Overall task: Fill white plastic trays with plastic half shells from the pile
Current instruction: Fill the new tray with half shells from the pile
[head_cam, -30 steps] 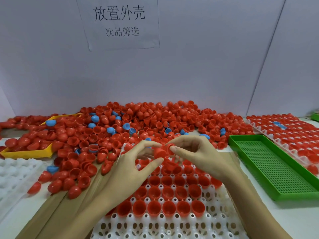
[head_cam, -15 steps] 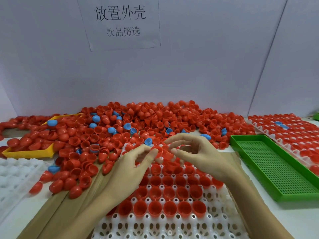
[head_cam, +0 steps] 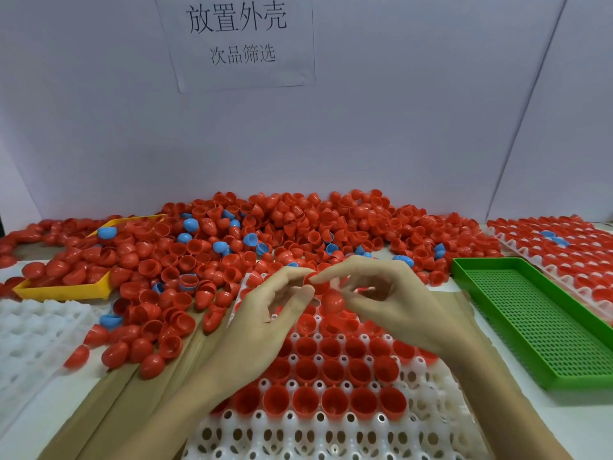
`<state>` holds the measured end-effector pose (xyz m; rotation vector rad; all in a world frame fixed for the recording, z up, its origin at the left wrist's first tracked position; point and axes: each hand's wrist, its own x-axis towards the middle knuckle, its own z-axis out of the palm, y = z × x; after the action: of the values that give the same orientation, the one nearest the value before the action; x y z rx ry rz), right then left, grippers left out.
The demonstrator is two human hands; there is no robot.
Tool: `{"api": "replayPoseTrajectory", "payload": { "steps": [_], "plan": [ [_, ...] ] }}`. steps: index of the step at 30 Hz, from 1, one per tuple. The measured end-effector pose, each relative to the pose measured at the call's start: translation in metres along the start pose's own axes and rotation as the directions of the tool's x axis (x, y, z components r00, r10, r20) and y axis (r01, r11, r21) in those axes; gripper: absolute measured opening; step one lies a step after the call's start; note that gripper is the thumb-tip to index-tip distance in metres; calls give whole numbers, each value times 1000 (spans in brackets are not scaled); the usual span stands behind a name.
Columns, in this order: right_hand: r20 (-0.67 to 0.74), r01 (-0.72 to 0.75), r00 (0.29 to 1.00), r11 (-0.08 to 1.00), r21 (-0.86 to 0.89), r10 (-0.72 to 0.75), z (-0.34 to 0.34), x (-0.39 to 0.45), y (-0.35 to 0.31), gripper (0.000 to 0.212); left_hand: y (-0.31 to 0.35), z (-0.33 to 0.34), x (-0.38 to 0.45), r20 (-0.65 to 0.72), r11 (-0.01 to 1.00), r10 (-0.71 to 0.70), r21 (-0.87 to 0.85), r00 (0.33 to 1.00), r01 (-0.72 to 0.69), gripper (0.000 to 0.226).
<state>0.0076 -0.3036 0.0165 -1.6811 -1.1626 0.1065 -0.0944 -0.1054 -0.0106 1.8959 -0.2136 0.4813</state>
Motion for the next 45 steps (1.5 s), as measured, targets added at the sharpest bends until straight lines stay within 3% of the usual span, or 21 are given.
{"api": "replayPoseTrajectory", "payload": {
  "steps": [2, 7, 8, 10, 12, 13, 15, 16, 17, 18, 22, 25, 27, 30, 36, 40, 45],
  "plan": [
    [-34, 5, 999, 999, 34, -4, -4, 0, 0, 30, 0, -4, 1, 30, 1000, 7, -28, 1000, -6, 28],
    [-84, 7, 996, 985, 171, 7, -15, -1, 10, 46, 0, -8, 2, 64, 999, 28, -26, 998, -26, 28],
    [-115, 3, 993, 982, 190, 19, -17, -1, 13, 48, -2, -11, 5, 26, 1000, 17, -22, 1000, -17, 26],
    [-189, -30, 979, 977, 211, 70, -20, -1, 18, 50, -8, -27, 13, -178, 1000, -13, 20, 984, 17, 22],
    [-265, -59, 957, 976, 209, 115, -26, -2, 24, 50, -18, -56, 20, -435, 985, 19, 162, 900, 58, 24],
    [-298, -73, 945, 976, 204, 133, -28, -2, 26, 50, -26, -73, 22, -511, 942, 78, 318, 856, 105, 31],
    [-341, -104, 925, 974, 201, 169, -30, -2, 30, 50, -47, -98, 23, -505, 676, 142, 678, 851, 290, 50],
    [-352, -122, 917, 972, 201, 188, -30, -2, 31, 49, -57, -105, 23, -478, 528, 111, 771, 871, 356, 57],
    [-357, -140, 911, 970, 198, 205, -30, -2, 31, 49, -65, -107, 23, -462, 449, 63, 805, 885, 389, 58],
    [-360, -157, 907, 968, 194, 219, -31, -2, 32, 48, -70, -105, 23, -447, 437, 30, 810, 894, 390, 54],
    [-376, -194, 891, 962, 191, 255, -31, -1, 35, 48, -68, -91, 34, -332, 597, 128, 778, 935, 194, 22],
    [-403, -217, 874, 960, 179, 273, -33, -2, 39, 47, -56, -79, 49, -199, 755, 37, 648, 979, 103, 9],
    [-414, -230, 866, 958, 171, 282, -34, -3, 42, 45, -54, -72, 57, -103, 742, -69, 659, 992, 120, 6],
    [-421, -252, 857, 954, 162, 298, -35, -4, 46, 46, -57, -69, 62, -102, 714, -116, 683, 988, 154, 6],
    [-430, -256, 853, 955, 146, 295, -35, -4, 48, 49, -61, -65, 61, -133, 758, -40, 642, 990, 117, 25],
    [-405, -273, 862, 953, 134, 304, -32, -3, 49, 54, -62, -56, 60, -102, 715, 21, 696, 995, 57, 34],
    [-402, -274, 865, 954, 121, 300, -32, -3, 48, 54, -63, -55, 59, -118, 674, -35, 730, 992, 110, 33]
  ]
}}
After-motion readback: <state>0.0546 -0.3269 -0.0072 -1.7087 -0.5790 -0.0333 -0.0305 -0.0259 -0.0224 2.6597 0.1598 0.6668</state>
